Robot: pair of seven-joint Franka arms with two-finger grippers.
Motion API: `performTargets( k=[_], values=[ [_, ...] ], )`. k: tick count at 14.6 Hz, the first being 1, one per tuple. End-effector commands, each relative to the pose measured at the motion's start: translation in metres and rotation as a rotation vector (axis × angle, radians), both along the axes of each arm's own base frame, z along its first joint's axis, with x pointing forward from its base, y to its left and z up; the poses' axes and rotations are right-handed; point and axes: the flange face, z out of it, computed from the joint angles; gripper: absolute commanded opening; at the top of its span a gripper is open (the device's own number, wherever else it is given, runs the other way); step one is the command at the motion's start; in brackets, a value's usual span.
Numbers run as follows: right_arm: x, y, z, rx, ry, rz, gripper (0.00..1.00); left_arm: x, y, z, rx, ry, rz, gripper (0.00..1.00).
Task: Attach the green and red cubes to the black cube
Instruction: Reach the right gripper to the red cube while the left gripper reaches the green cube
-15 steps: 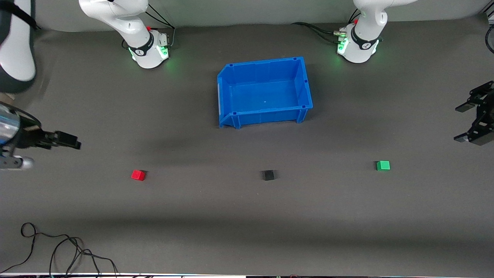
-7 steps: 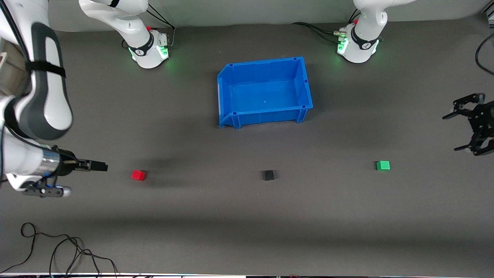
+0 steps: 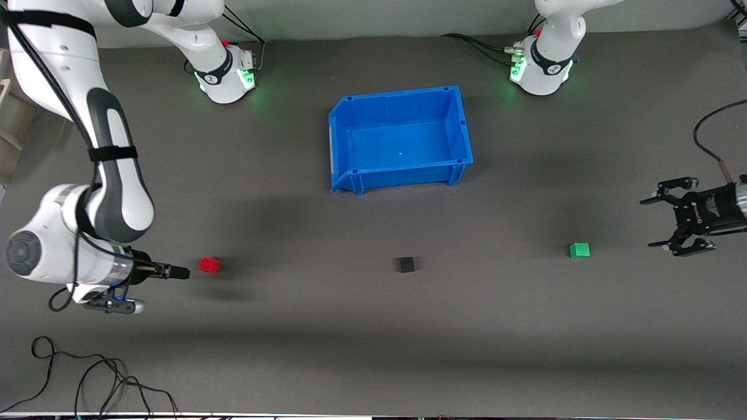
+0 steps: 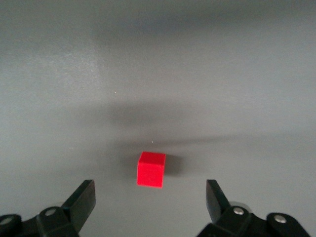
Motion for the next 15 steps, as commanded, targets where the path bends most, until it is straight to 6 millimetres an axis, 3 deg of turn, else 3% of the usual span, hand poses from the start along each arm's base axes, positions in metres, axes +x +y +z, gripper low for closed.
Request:
performTargets(
  k=[1, 3, 6, 12, 15],
  values=[
    [-0.003, 0.019, -0.024, 0.002, -0.015, -0.026, 0.99, -0.008, -0.003, -0.046, -0.049, -0.050, -0.038, 1.00],
    [-0.006, 0.032, -0.054, -0.012, -0.020, -0.014, 0.99, -0.005, -0.003, -0.080, -0.071, -0.059, -0.067, 1.00],
    [-0.014, 0.033, -0.086, -0.034, -0.060, -0.013, 0.99, -0.004, -0.001, -0.125, -0.089, -0.083, -0.042, 1.00],
    [-0.026, 0.022, -0.103, -0.045, -0.043, -0.012, 0.99, -0.007, -0.003, -0.192, -0.069, -0.107, 0.019, 1.00],
    [-0.037, 0.024, -0.111, -0.048, -0.050, -0.022, 0.98, -0.015, -0.002, -0.205, -0.108, -0.125, 0.022, 1.00]
  ],
)
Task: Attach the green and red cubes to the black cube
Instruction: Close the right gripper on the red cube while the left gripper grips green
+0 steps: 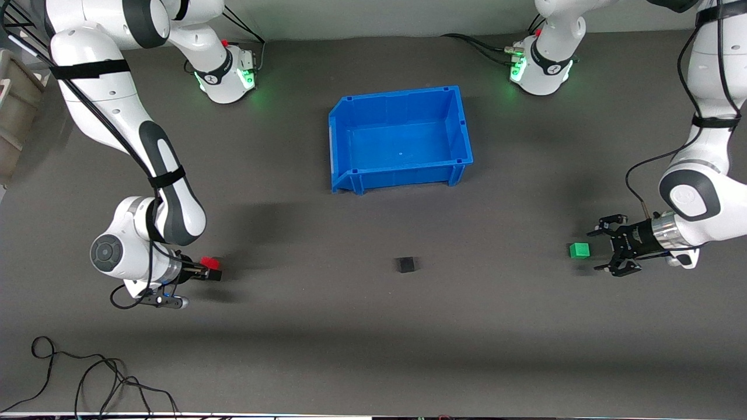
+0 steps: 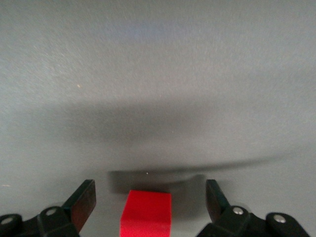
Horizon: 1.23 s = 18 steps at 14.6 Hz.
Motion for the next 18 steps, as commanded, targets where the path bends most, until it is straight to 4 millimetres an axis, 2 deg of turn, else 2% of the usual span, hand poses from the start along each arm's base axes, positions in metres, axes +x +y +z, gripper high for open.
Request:
performTargets(
  k=[1, 3, 8, 9, 10, 11, 13, 14, 16, 18],
  values=[
    [-0.011, 0.003, 0.002, 0.008, -0.015, -0.014, 0.94, -0.011, -0.002, -0.008, -0.005, -0.019, -0.001, 1.00],
    [-0.011, 0.003, 0.004, 0.009, -0.013, -0.014, 0.85, -0.014, -0.004, -0.014, 0.011, -0.019, 0.005, 1.00],
    [-0.013, 0.003, 0.011, 0.013, -0.014, -0.016, 0.75, -0.017, -0.008, -0.024, 0.014, -0.012, -0.006, 1.00],
    [-0.013, 0.003, 0.011, 0.013, -0.013, -0.016, 0.75, -0.017, -0.007, -0.024, 0.014, -0.015, -0.010, 0.96],
    [-0.013, 0.003, 0.012, 0.013, -0.014, -0.016, 0.72, -0.017, -0.007, -0.024, 0.015, -0.019, -0.018, 0.81],
    [-0.013, 0.003, 0.012, 0.013, -0.014, -0.017, 0.68, -0.017, -0.006, -0.023, 0.015, -0.024, -0.025, 0.61],
    [-0.013, 0.003, 0.012, 0.013, -0.014, -0.016, 0.68, -0.017, -0.004, -0.023, 0.013, -0.025, -0.023, 0.28],
    [-0.013, 0.003, 0.011, 0.013, -0.013, -0.016, 0.68, -0.018, -0.002, -0.024, 0.012, -0.023, -0.022, 0.20],
    [-0.014, 0.003, 0.011, 0.013, -0.013, -0.018, 0.68, -0.017, -0.001, -0.022, 0.006, -0.023, -0.019, 0.18],
    [-0.014, 0.003, 0.011, 0.014, -0.013, -0.019, 0.58, -0.012, -0.001, -0.010, 0.003, -0.032, -0.013, 0.18]
  ],
)
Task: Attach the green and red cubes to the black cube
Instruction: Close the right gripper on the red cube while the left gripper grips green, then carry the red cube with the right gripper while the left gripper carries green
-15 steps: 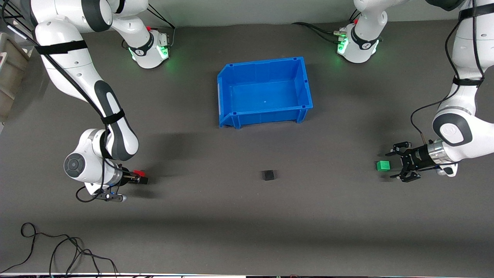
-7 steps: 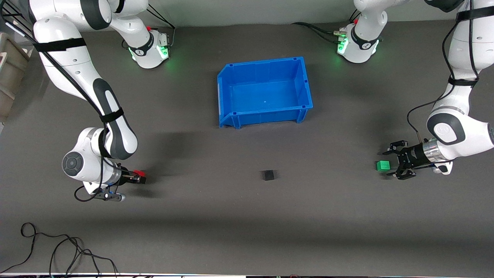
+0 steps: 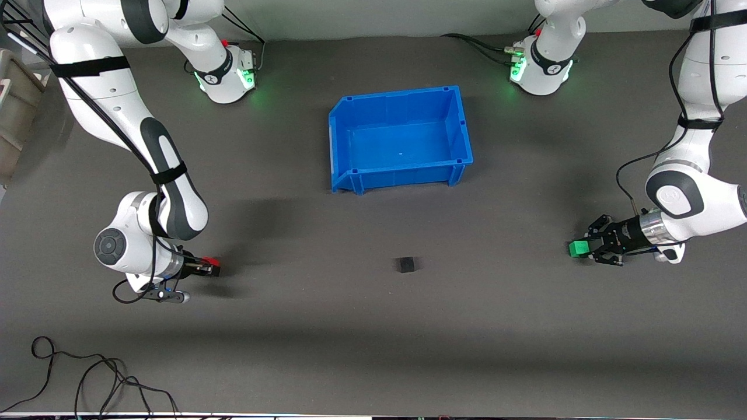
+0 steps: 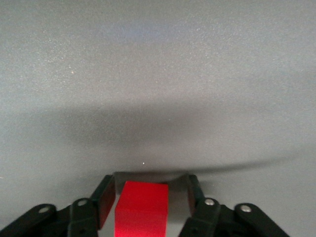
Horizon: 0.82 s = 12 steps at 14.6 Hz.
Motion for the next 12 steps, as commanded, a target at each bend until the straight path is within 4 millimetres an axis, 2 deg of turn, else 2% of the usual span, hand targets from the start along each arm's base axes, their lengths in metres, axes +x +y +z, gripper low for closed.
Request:
performTargets(
  k=[1, 3, 5, 7, 9, 10, 12],
  values=[
    [-0.006, 0.003, 0.008, 0.013, -0.009, -0.024, 0.57, 0.009, 0.001, 0.021, -0.022, -0.025, 0.009, 0.18],
    [-0.006, 0.003, 0.008, 0.014, -0.009, -0.027, 0.51, 0.028, -0.002, 0.046, -0.067, -0.001, 0.045, 0.18],
    [-0.006, 0.004, 0.008, 0.015, -0.007, -0.026, 0.30, 0.046, -0.008, 0.072, -0.107, 0.030, 0.081, 0.18],
    [-0.006, 0.004, 0.009, 0.015, -0.010, -0.026, 0.19, 0.060, -0.018, 0.090, -0.120, 0.043, 0.095, 0.18],
    [-0.005, 0.004, 0.012, 0.016, -0.015, -0.026, 0.11, 0.070, -0.044, 0.098, -0.118, 0.027, 0.057, 0.18],
    [-0.005, 0.004, 0.014, 0.016, -0.016, -0.025, 0.00, 0.074, -0.058, 0.101, -0.115, 0.020, 0.035, 0.18],
    [-0.003, 0.004, 0.019, 0.019, -0.023, -0.083, 0.00, 0.084, -0.091, 0.107, -0.109, -0.005, -0.005, 0.18]
  ],
)
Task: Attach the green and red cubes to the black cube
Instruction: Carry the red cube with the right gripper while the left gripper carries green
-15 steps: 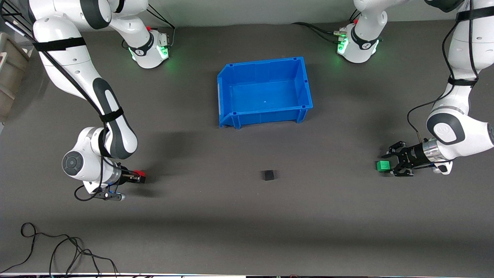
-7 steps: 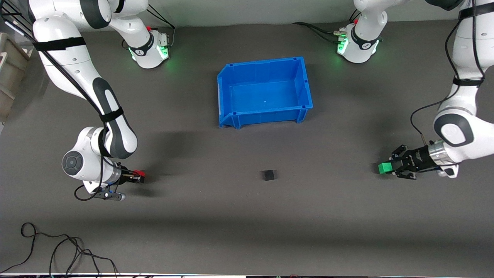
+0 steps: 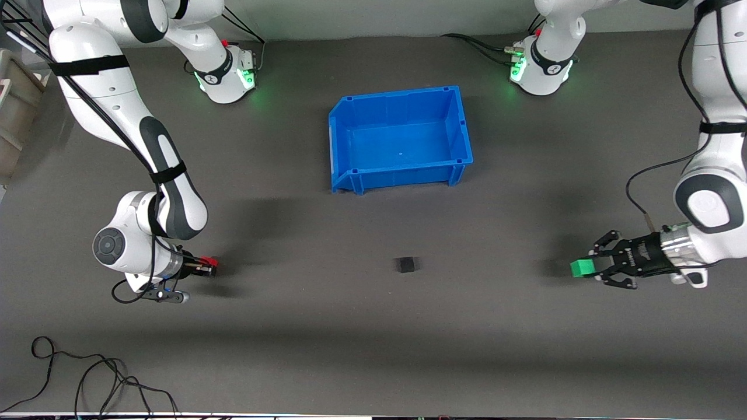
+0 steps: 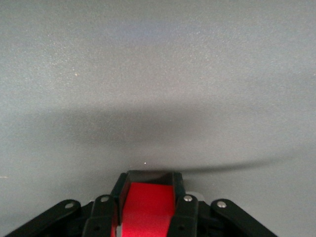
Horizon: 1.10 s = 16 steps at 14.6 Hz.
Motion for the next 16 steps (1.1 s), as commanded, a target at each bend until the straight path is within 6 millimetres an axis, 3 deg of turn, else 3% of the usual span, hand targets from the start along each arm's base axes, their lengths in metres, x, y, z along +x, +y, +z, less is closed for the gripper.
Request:
performTargets(
  k=[1, 5, 8, 12, 13, 16],
  values=[
    [-0.003, 0.004, 0.018, 0.019, -0.018, -0.143, 0.00, 0.017, -0.050, 0.012, 0.007, -0.027, -0.049, 0.18],
    [0.007, 0.026, 0.054, 0.035, -0.017, -0.357, 0.00, 0.021, -0.131, 0.011, 0.030, -0.070, -0.128, 0.18],
    [0.019, 0.056, 0.072, 0.036, 0.032, -0.589, 0.00, 0.017, -0.197, -0.010, 0.053, -0.071, -0.099, 0.18],
    [0.034, 0.124, 0.087, 0.051, 0.025, -0.920, 0.00, 0.017, -0.270, -0.048, 0.090, -0.042, 0.037, 0.17],
    [0.037, 0.141, 0.087, 0.058, 0.026, -0.988, 0.00, 0.016, -0.287, -0.059, 0.099, -0.040, 0.081, 0.17],
    [0.046, 0.196, 0.085, 0.073, 0.042, -1.176, 0.00, 0.014, -0.298, -0.068, 0.104, -0.019, 0.124, 0.17]
  ],
)
